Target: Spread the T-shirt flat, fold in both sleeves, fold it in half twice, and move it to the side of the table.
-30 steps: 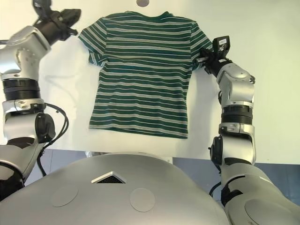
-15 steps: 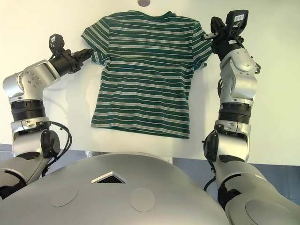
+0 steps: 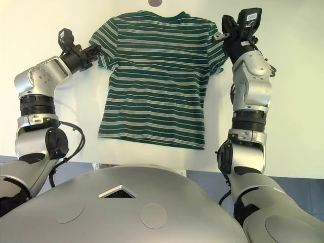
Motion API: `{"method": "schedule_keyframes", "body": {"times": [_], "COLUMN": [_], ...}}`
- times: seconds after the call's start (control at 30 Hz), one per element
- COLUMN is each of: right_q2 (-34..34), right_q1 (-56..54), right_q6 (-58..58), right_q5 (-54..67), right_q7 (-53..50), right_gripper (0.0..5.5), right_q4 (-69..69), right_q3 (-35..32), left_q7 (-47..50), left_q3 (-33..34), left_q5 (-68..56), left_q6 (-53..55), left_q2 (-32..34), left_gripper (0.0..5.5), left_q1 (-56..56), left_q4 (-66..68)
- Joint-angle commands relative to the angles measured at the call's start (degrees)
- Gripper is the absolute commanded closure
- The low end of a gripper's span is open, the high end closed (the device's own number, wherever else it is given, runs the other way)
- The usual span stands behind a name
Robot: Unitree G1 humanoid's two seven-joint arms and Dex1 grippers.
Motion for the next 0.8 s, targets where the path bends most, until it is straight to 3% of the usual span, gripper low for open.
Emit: {"method": "schedule_keyframes", "body": {"times": [0.03,0.37,0.6,0.8], "right_q2": [-0.27,0.74,-0.45,-2.95], "right_q1": [-1.38,-1.11,-1.86,-1.34], "right_q6": [-0.40,0.38,4.71,16.23], "right_q5": [-0.72,-2.14,-1.43,4.98], "right_q7": [-0.01,-0.30,-1.85,-0.40], "right_gripper": [5.50,5.50,5.50,4.21], "right_q4": [0.01,0.71,4.04,7.06], "right_q3": [0.36,2.33,0.03,-7.00], "left_q7": [1.05,5.96,5.69,-0.55], "left_q3": [-3.08,-15.61,-25.21,-26.29], "left_q5": [1.46,8.18,16.84,15.73], "left_q6": [-0.26,0.70,-1.17,-1.87], "left_q2": [-0.68,-9.18,-10.47,-4.98], "left_gripper": [5.48,5.48,4.20,4.12], "left_q1": [-0.50,-8.63,-10.12,-4.11], "left_q4": [-5.98,-4.59,0.44,-20.70]}}
